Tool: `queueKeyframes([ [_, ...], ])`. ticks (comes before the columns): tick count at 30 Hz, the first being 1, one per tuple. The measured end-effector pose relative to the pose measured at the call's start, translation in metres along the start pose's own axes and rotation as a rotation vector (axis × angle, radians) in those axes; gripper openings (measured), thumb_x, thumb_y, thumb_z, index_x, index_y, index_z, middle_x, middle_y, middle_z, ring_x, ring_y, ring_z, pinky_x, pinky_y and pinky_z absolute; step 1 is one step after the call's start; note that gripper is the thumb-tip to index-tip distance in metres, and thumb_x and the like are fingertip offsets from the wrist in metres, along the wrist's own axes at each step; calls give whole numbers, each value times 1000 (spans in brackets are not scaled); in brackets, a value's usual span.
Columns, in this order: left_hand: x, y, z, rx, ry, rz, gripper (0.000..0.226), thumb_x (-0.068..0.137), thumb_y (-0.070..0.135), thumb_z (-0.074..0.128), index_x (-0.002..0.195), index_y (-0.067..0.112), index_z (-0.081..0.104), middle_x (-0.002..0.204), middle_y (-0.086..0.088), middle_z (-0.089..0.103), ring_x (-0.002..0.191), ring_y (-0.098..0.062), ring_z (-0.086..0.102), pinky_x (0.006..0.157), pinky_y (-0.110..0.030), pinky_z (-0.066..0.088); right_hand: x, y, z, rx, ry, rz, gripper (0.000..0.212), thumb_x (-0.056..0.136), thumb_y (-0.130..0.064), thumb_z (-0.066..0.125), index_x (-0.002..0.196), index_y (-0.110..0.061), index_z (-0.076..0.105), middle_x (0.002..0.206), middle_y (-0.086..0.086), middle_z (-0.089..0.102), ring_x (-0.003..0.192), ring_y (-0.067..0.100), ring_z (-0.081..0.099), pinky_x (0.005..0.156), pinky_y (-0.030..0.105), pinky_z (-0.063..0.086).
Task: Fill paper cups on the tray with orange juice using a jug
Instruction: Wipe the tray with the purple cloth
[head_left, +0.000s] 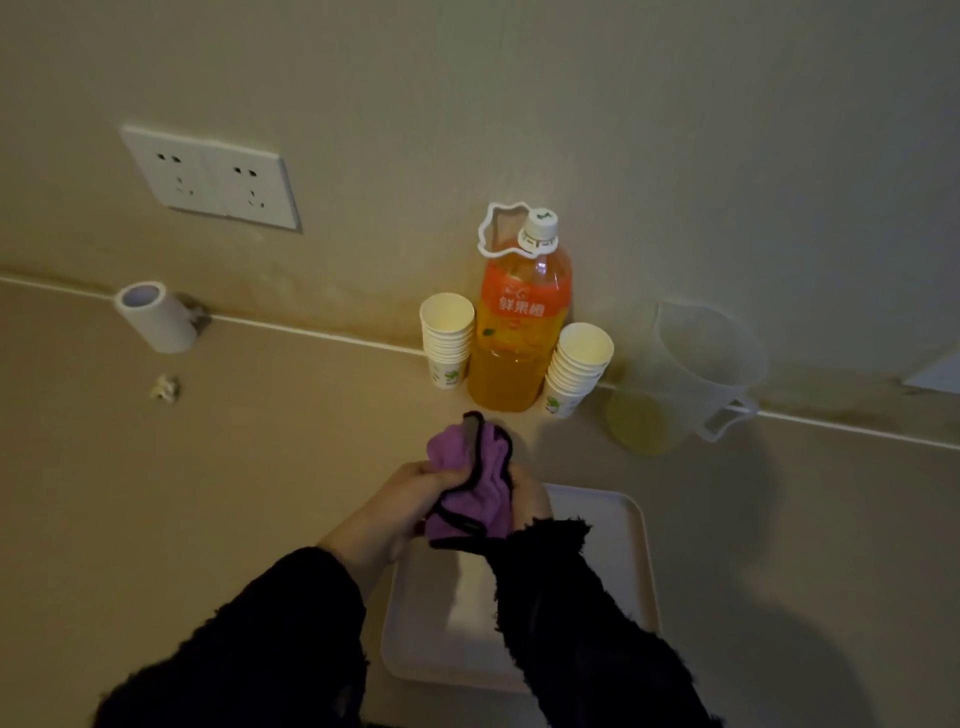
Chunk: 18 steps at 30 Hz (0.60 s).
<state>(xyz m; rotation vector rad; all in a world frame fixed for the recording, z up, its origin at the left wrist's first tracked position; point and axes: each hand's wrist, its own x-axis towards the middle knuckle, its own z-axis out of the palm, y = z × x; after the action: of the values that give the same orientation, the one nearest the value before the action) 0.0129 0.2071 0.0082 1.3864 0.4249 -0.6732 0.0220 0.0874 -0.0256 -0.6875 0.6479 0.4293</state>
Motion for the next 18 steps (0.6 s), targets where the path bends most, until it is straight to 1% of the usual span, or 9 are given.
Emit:
queueKeyframes([
  [2, 8, 5, -15, -129, 101, -6, 17, 91, 16, 57, 95, 1, 65, 73, -7, 71, 57, -14, 67, 50, -17, 51, 1, 9, 11, -68, -20, 64, 41, 96, -33, 40, 105, -3, 66, 102, 17, 68, 99, 30, 63, 93, 40, 49],
  [3, 13, 9, -25, -158, 136, -11, 16, 91, 13, 55, 94, 0, 65, 74, -10, 70, 57, -17, 66, 53, -20, 52, 3, 12, 14, -161, -5, 93, 41, 96, -38, 42, 110, -6, 62, 107, 14, 66, 101, 29, 60, 93, 40, 48],
  [6, 26, 28, -59, -132, 220, 48, 14, 87, -3, 49, 85, 1, 62, 63, -9, 67, 51, -17, 64, 49, -22, 52, 2, 5, 20, -442, 66, 137, 21, 99, -32, 44, 100, -17, 58, 99, 3, 63, 88, 19, 59, 77, 32, 47],
  [9, 47, 58, -94, -132, 287, 104, 16, 87, -5, 45, 89, 5, 58, 57, -7, 65, 47, -15, 63, 42, -20, 50, 7, -2, 22, -518, 49, 178, 17, 99, -29, 45, 101, -19, 58, 99, -3, 64, 89, 16, 60, 84, 32, 45],
  [12, 80, 83, -127, -60, 319, 174, 28, 87, -2, 52, 115, 1, 54, 89, -15, 69, 74, -24, 66, 57, -26, 54, 15, -9, 25, -579, 71, 184, 14, 98, -27, 46, 94, -20, 57, 100, -3, 63, 92, 18, 58, 89, 33, 42],
  [13, 92, 85, -138, 104, 362, 201, 46, 86, 0, 57, 130, 2, 45, 111, -18, 62, 93, -29, 62, 70, -32, 53, 20, -12, 24, -602, 81, 185, 14, 99, -26, 46, 92, -20, 57, 101, -2, 62, 92, 18, 58, 89, 34, 42],
  [15, 104, 82, -152, 757, 571, 199, 74, 87, 14, 61, 148, 13, 21, 137, -21, 42, 121, -37, 46, 94, -44, 42, 28, -17, 21, -638, 94, 168, 17, 100, -25, 44, 88, -21, 56, 92, -5, 66, 80, 13, 61, 80, 30, 45],
  [16, 106, 75, -152, 1063, 666, 233, 74, 87, 21, 58, 150, 20, 19, 144, -21, 34, 128, -40, 38, 100, -49, 35, 30, -21, 22, -602, 109, 159, 19, 100, -23, 41, 87, -21, 54, 82, -7, 68, 70, 10, 62, 72, 27, 45],
  [18, 111, 53, -142, 1348, 649, 313, 65, 88, 26, 51, 147, 30, 24, 152, -18, 20, 134, -40, 28, 104, -54, 30, 36, -27, 20, -579, 194, 47, 16, 100, -16, 42, 88, -20, 52, 69, -6, 66, 58, 8, 61, 61, 24, 45],
])
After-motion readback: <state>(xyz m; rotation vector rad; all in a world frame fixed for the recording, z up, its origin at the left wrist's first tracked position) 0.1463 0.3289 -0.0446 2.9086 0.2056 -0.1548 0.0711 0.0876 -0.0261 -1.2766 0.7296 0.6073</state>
